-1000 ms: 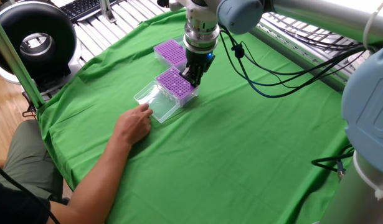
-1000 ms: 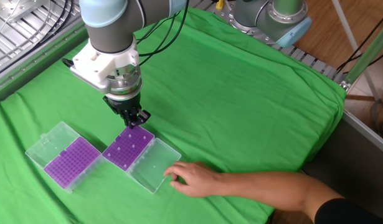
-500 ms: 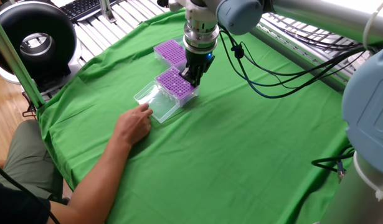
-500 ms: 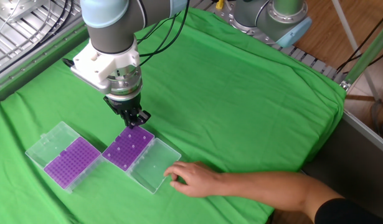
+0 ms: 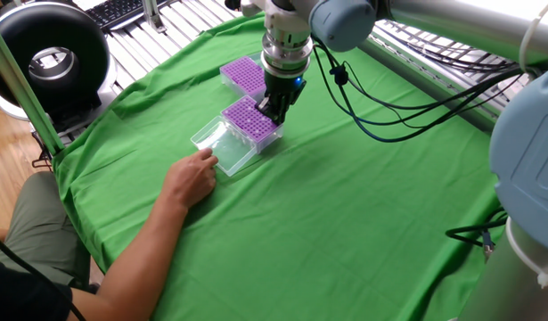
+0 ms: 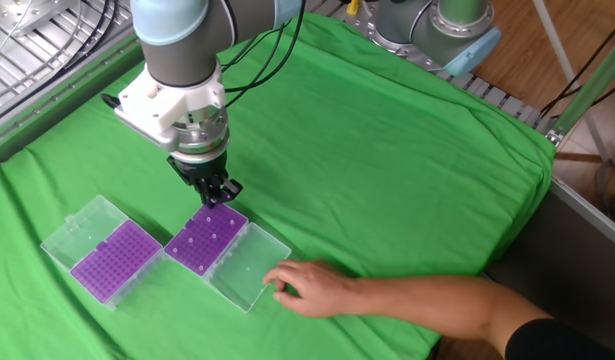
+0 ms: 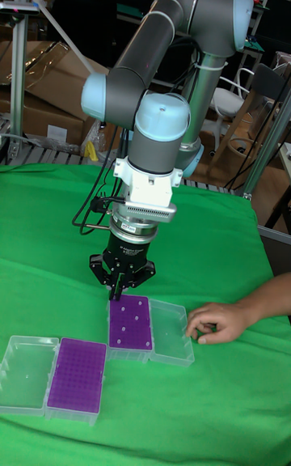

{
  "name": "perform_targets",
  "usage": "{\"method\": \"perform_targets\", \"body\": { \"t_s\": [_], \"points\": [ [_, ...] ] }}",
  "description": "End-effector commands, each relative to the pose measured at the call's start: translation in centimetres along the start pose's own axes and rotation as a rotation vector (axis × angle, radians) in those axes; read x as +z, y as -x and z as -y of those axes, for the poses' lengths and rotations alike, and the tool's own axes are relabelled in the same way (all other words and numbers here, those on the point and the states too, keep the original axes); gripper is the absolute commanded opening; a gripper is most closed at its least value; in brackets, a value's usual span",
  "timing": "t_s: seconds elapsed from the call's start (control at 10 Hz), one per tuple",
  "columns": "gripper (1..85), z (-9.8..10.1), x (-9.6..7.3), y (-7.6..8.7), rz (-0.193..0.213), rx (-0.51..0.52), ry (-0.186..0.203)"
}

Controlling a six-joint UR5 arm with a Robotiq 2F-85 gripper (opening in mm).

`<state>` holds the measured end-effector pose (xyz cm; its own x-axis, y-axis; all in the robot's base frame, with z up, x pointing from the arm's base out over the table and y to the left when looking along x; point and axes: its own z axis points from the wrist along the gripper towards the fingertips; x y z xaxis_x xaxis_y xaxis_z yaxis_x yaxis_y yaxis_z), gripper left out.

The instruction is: Insert a small pipette tip into the holder for small pipette tips

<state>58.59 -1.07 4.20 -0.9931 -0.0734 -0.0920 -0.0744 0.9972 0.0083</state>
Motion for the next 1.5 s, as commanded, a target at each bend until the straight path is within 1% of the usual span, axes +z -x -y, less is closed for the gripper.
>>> {"method": "perform_targets", "body": {
  "t_s": [0.0, 0.2, 0.4, 0.7, 1.1, 1.2, 1.4],
  "points": [
    [14.3, -0.3, -0.2, 0.1, 0.006, 0.011, 0.028],
    [13.7, -0.2, -0.2, 0.0, 0.007, 0.01, 0.033],
    [8.3, -0.2, -0.1, 0.1, 0.006, 0.016, 0.028],
    [2.7, 0.0, -0.2, 0.0, 0.004, 0.023, 0.019],
    [1.0, 0.1, -0.6, -0.1, -0.009, 0.034, 0.008],
    [1.0, 0.0, -0.9, -0.1, -0.012, 0.036, 0.008],
    [1.0, -0.3, -2.1, -0.4, -0.033, 0.04, 0.006]
  ]
}}
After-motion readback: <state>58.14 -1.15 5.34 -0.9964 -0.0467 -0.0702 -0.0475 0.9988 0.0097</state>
